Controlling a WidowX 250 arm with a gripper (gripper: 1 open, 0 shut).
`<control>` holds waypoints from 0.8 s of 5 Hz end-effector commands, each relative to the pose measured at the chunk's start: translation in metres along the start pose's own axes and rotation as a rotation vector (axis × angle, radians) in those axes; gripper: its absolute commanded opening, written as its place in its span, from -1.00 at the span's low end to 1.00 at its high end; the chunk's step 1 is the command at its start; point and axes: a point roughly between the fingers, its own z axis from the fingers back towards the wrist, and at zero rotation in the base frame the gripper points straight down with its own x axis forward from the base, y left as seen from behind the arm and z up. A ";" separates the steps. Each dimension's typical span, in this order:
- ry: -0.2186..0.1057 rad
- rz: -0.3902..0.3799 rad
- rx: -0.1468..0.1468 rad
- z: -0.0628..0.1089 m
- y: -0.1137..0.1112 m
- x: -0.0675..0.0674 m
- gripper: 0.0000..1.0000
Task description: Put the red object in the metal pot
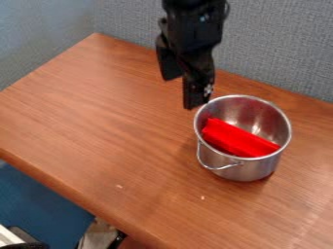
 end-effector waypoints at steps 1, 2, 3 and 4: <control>-0.063 0.106 0.046 0.013 0.004 0.015 1.00; -0.068 0.152 0.048 0.005 0.001 0.026 -1.00; -0.061 0.186 0.038 0.014 0.010 0.019 1.00; -0.052 0.206 0.087 0.013 0.003 0.006 1.00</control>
